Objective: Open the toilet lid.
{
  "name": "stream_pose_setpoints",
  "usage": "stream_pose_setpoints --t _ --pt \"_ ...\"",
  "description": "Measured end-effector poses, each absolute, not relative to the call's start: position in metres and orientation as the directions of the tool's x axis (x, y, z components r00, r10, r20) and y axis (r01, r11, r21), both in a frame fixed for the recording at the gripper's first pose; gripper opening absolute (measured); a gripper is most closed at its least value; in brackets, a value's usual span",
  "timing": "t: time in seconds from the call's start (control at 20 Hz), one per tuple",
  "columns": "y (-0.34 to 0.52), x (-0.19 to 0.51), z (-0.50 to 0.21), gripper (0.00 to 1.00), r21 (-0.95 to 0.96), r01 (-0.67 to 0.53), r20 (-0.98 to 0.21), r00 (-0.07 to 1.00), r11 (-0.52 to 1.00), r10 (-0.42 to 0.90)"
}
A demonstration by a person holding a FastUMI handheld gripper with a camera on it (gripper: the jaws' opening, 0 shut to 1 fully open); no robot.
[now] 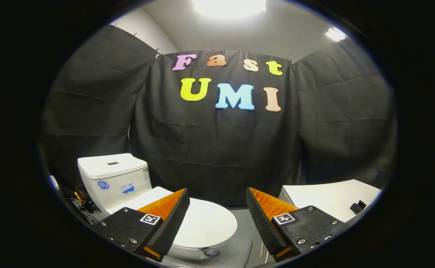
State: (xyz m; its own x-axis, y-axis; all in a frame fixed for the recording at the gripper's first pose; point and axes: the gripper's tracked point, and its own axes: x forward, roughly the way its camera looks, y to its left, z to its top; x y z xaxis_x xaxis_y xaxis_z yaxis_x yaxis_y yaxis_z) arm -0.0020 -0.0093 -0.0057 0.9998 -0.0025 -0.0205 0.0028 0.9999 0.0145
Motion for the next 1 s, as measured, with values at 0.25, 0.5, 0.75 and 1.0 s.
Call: stream_pose_setpoints --t 0.25,0.5,0.75,1.0 --pt "-0.01 0.001 0.001 0.94 0.095 0.008 0.014 1.0 0.995 -0.01" --pt "-0.011 0.011 -0.001 0.94 0.246 0.004 0.034 0.999 0.969 -0.012" --pt "-0.022 0.021 -0.025 0.96 0.415 0.076 -0.022 0.997 0.906 -0.074" --pt "-0.02 0.02 -0.048 0.97 0.521 0.118 -0.066 0.993 0.845 -0.098"
